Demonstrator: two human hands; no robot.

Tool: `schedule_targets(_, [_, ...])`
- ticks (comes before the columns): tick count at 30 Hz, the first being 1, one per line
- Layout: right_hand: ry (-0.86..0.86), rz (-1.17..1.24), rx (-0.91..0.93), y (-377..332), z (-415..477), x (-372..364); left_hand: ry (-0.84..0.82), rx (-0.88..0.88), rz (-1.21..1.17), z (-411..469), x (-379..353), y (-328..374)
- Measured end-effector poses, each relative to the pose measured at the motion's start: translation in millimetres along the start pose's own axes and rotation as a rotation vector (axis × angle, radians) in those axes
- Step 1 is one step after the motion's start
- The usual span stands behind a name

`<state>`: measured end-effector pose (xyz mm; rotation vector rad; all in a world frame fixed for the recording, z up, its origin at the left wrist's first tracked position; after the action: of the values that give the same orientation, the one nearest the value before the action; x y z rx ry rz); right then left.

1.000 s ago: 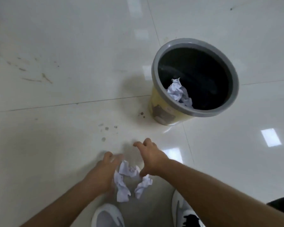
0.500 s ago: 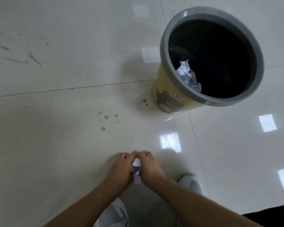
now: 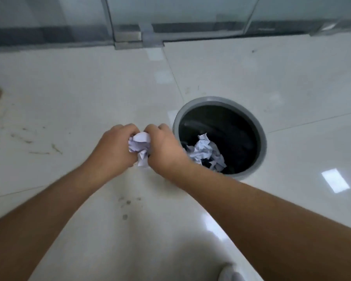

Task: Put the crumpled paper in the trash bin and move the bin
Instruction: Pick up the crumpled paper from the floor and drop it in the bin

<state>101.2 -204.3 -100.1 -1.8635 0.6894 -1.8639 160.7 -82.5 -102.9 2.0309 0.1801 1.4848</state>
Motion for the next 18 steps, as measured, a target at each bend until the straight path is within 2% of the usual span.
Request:
schedule_targets(4, [0.108,-0.055,0.022,2,21,81,0.048,-0.12,-0.055,31,36,71])
schedule_targets(8, [0.209,-0.128,-0.072,41,12,132,-0.008,-0.191,-0.076,44,14,134])
schedule_targets(12, [0.235,-0.147,-0.115,72,-6,146,-0.024,-0.235,-0.044,46,-13,166])
schedule_targets(18, [0.268,-0.158,-0.115,95,-16,146,-0.008,-0.28,-0.013,46,-30,174])
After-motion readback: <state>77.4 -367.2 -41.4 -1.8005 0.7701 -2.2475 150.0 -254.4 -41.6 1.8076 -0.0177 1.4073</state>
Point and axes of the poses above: each hand's wrist, its own z-axis towards the middle knuckle, its own x-axis out of the back of the hand, y = z × x, the point moved 2 cm from there along z, towards the middle knuckle, and after that the axes turned 11 degrees about x, right-handed, at the moved point
